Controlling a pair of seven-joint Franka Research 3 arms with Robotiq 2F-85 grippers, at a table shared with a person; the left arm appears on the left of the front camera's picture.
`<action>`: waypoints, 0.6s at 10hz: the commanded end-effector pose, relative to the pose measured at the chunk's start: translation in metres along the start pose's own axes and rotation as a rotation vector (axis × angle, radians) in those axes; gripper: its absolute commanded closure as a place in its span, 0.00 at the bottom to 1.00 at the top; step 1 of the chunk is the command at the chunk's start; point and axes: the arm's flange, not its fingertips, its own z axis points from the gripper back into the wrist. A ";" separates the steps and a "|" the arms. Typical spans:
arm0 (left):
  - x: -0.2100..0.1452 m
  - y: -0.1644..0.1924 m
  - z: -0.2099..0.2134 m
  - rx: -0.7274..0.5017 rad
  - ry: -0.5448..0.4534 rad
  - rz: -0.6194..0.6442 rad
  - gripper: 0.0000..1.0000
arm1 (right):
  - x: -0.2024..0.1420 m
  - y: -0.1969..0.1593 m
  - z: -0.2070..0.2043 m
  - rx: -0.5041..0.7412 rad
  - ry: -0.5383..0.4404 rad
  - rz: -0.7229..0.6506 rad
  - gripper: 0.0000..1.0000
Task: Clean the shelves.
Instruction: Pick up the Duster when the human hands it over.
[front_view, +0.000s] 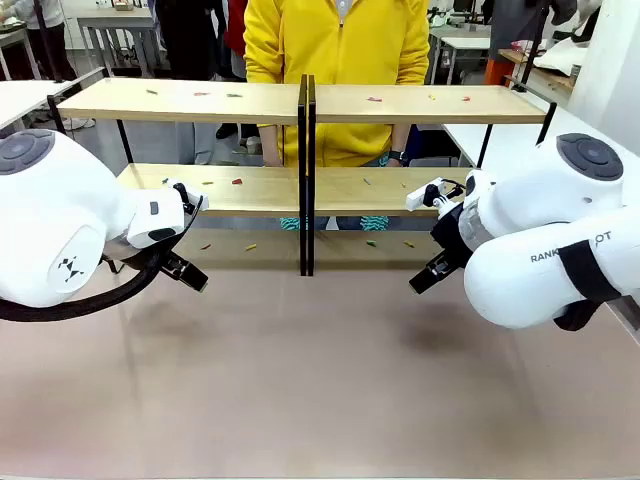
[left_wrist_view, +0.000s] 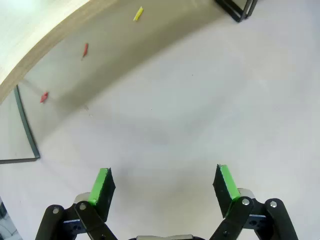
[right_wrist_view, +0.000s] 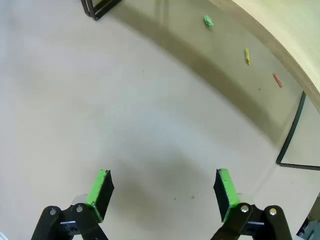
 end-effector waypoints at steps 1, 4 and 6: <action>0.000 0.000 0.000 0.000 0.000 0.000 0.00 | 0.000 0.000 0.000 0.000 0.000 0.000 0.00; 0.000 0.000 0.000 0.000 0.000 0.000 0.00 | 0.000 0.000 0.000 0.000 0.000 0.000 0.00; 0.000 0.000 0.000 0.000 0.000 0.000 0.00 | 0.000 0.000 0.000 0.000 0.000 0.000 0.00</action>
